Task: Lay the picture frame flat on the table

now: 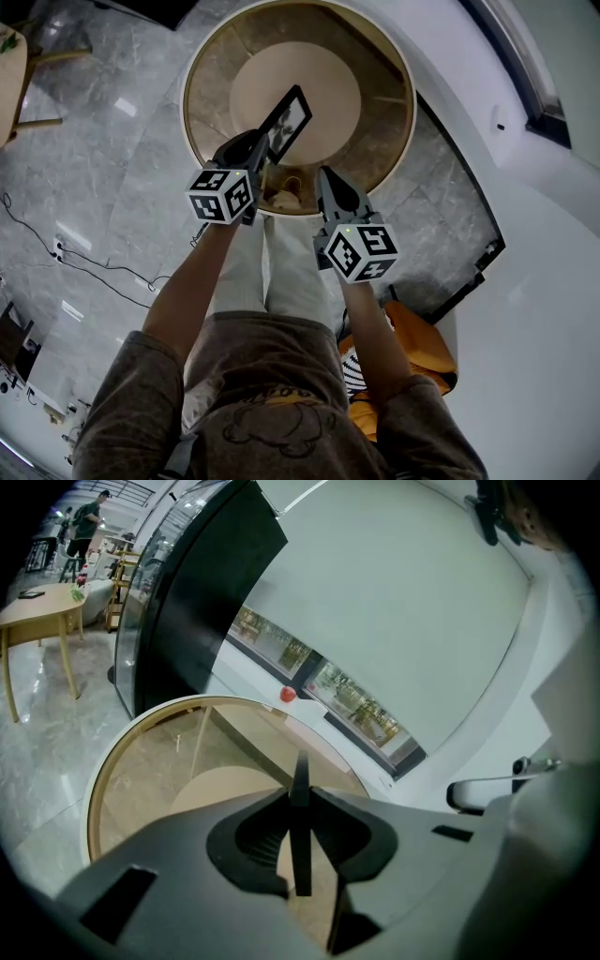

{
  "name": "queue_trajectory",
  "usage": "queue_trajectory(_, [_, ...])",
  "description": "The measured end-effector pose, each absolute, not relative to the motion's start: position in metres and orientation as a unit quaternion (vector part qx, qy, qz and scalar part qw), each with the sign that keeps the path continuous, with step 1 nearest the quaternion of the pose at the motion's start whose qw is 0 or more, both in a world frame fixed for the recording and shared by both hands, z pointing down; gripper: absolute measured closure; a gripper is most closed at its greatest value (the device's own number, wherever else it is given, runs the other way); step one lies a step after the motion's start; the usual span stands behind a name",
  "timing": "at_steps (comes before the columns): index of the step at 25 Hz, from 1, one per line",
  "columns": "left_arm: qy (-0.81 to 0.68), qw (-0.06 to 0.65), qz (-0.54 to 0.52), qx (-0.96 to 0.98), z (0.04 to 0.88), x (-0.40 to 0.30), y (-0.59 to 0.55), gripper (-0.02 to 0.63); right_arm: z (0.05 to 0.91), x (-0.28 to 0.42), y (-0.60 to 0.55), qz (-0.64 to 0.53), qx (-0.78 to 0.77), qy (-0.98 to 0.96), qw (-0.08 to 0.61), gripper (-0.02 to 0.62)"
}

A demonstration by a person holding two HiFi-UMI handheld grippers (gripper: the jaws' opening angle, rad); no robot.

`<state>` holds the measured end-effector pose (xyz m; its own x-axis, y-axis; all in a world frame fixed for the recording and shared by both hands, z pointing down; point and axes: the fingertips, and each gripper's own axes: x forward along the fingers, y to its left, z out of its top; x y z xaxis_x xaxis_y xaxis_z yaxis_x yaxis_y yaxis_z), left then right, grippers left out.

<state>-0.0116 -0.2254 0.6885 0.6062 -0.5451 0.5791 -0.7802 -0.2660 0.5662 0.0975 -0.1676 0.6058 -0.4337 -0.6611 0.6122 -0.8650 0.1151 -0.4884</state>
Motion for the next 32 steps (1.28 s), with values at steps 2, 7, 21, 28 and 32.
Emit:
queue_trajectory(2, [-0.424, 0.435, 0.135, 0.783, 0.691, -0.012, -0.225, 0.523, 0.608, 0.097, -0.166, 0.419, 0.518, -0.736, 0.123, 0.575])
queue_trajectory(7, [-0.419, 0.445, 0.121, 0.782, 0.699, -0.015, -0.224, 0.520, 0.613, 0.094, -0.161, 0.422, 0.516, -0.735, 0.126, 0.575])
queue_trajectory(21, [-0.418, 0.456, 0.115, 0.777, 0.731, -0.018, -0.220, 0.506, 0.630, 0.088, -0.156, 0.427, 0.514, -0.733, 0.128, 0.575])
queue_trajectory(28, [-0.420, 0.460, 0.130, 0.771, 0.748, -0.024, -0.220, 0.495, 0.631, 0.085, -0.153, 0.428, 0.517, -0.730, 0.130, 0.575])
queue_trajectory(32, [-0.418, 0.461, 0.145, 0.769, 0.757, -0.026, -0.217, 0.490, 0.633, 0.086, -0.151, 0.429, 0.519, -0.727, 0.131, 0.575])
